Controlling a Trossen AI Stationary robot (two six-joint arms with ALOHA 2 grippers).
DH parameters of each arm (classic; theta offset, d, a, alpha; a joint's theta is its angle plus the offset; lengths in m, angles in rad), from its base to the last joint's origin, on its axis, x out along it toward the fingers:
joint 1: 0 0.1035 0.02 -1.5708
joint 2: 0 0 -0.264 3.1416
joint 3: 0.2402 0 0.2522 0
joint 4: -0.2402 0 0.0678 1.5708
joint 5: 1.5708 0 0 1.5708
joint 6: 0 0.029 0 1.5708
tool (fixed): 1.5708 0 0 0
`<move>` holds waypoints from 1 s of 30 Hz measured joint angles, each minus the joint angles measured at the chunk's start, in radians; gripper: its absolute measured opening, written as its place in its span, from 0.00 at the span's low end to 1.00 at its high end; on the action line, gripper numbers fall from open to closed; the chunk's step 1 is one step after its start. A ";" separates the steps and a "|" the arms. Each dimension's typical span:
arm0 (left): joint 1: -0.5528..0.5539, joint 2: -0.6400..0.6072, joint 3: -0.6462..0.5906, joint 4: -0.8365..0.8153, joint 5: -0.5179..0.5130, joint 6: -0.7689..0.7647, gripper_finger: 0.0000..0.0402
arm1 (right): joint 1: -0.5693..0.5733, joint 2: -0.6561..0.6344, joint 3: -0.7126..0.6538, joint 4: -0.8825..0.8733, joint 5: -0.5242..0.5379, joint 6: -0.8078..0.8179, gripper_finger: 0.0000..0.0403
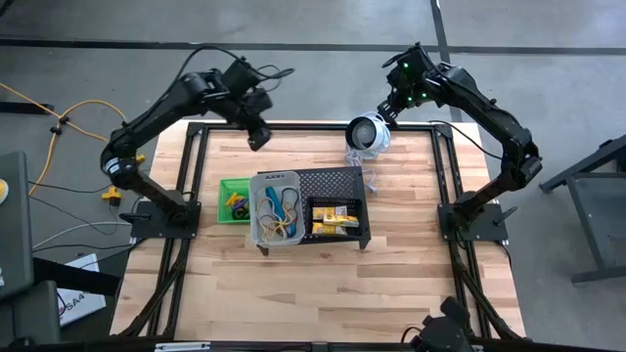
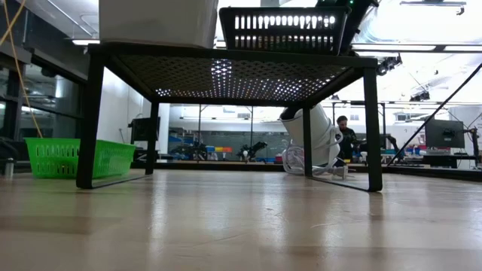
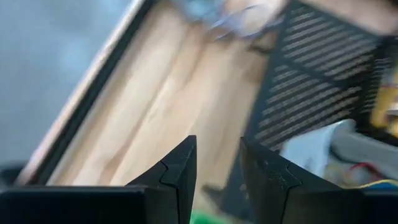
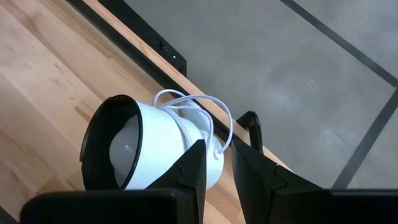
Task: Pick & Place Office Desk Supplies
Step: Put the green bin with the spring keychain on the shelf
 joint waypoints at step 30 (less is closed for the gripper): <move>0.115 -0.281 -0.676 0.029 -0.025 -0.011 0.29 | 0.000 0.000 0.000 0.008 0.000 0.000 0.16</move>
